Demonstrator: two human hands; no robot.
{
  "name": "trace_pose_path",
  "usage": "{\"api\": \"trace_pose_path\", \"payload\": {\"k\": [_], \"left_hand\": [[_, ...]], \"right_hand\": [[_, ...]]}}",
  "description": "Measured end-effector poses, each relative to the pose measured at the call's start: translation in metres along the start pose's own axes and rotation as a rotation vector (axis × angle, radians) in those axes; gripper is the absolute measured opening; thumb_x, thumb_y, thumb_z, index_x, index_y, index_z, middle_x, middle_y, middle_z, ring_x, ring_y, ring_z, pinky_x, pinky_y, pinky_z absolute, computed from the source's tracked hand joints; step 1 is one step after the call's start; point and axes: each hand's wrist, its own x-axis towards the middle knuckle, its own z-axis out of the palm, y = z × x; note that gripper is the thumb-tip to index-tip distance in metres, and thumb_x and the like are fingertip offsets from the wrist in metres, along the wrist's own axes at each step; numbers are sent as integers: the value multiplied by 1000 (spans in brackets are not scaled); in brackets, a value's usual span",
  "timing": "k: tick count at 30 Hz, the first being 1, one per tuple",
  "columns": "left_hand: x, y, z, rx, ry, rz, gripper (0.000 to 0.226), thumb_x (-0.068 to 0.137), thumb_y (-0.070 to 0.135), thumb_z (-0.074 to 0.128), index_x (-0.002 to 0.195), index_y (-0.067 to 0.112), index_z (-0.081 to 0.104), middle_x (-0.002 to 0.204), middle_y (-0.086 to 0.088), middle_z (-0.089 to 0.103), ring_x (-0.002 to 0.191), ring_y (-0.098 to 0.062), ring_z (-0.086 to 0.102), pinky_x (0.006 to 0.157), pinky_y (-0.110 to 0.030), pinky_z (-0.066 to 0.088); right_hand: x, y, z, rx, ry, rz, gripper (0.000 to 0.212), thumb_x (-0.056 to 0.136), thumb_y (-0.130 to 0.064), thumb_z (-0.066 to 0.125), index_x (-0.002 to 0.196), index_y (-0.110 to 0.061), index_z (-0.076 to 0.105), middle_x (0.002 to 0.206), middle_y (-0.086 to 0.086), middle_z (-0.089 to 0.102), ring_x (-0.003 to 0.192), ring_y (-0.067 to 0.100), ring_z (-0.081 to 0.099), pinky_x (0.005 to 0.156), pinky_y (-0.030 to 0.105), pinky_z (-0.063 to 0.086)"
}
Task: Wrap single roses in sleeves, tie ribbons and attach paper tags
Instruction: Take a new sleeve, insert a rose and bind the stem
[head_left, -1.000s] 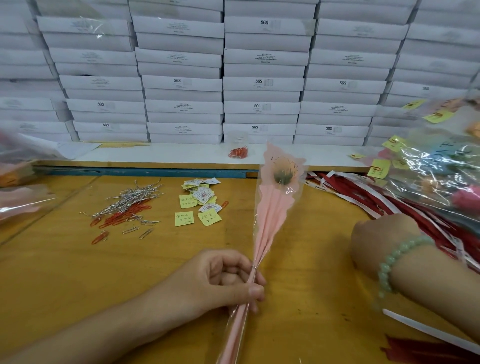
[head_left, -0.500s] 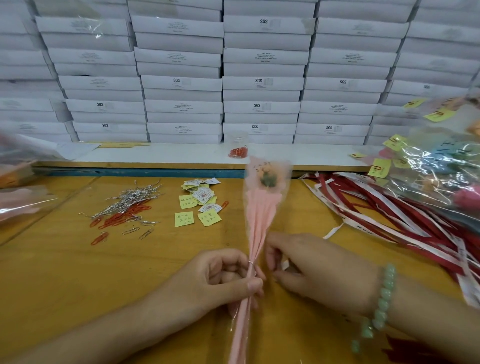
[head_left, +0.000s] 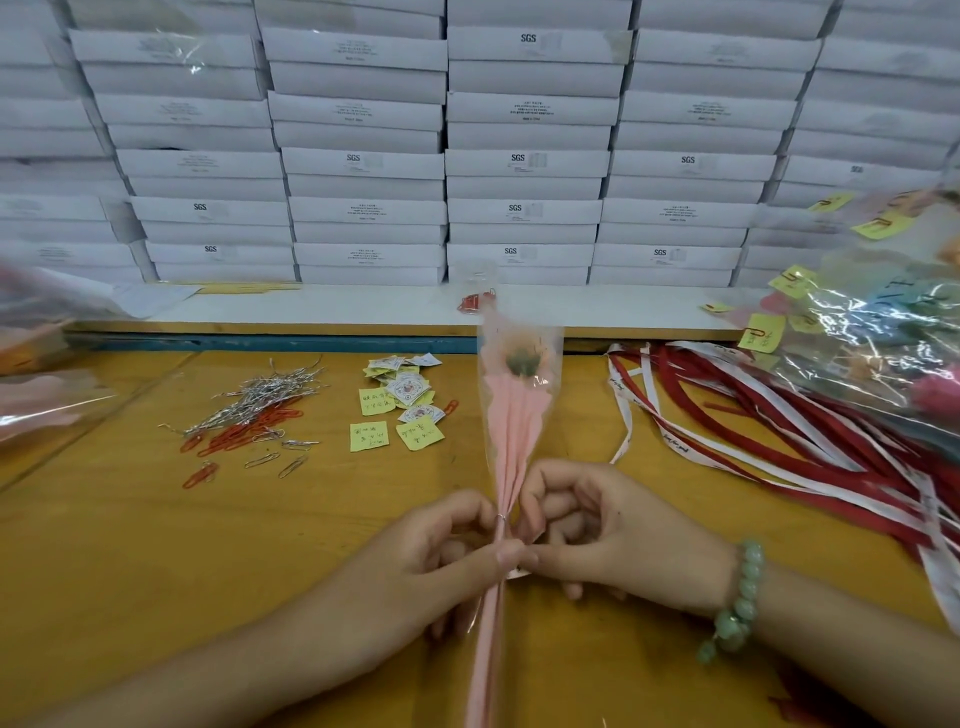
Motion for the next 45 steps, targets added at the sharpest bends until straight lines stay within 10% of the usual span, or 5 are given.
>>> {"api": "trace_pose_path", "payload": {"k": [21, 29, 34, 38, 45], "left_hand": [[-11, 34, -29, 1285, 120, -32, 86, 67, 80, -14, 85, 34, 57, 72, 11, 57, 66, -2, 54, 56, -16, 44], [-22, 56, -62, 1455, -19, -376, 78, 50, 94, 11, 65, 29, 51, 61, 9, 50, 55, -5, 45, 51, -17, 35], [-26, 67, -92, 1313, -100, -401, 23, 46, 84, 47, 64, 70, 48, 62, 27, 57, 58, 1, 52, 57, -16, 43], [-36, 74, -124, 1042, -137, -201, 58, 39, 100, 49, 54, 47, 65, 46, 13, 51, 44, -2, 45, 46, -24, 37], [-22, 72, -123, 309, -307, 312, 9, 81, 36, 78, 74, 33, 73, 71, 18, 57, 60, -14, 49, 58, -21, 39]], "right_hand": [[3, 6, -12, 119, -102, 118, 12, 88, -11, 66, 84, -12, 55, 63, 2, 60, 36, 3, 40, 34, 16, 38], [2, 2, -16, 93, -190, 147, 19, 87, 2, 64, 82, -13, 53, 57, -1, 57, 36, 3, 41, 36, 13, 34], [2, -3, -18, 52, -238, 180, 26, 86, 10, 58, 75, -13, 51, 54, -2, 54, 36, 0, 41, 35, 11, 33], [2, -2, -20, 61, -260, 178, 29, 86, 12, 57, 74, -15, 51, 54, -1, 54, 37, 5, 39, 35, 12, 31], [3, 8, -28, 395, -216, 110, 26, 82, 6, 53, 71, -18, 57, 50, -4, 51, 35, 0, 37, 35, 11, 34]]}}
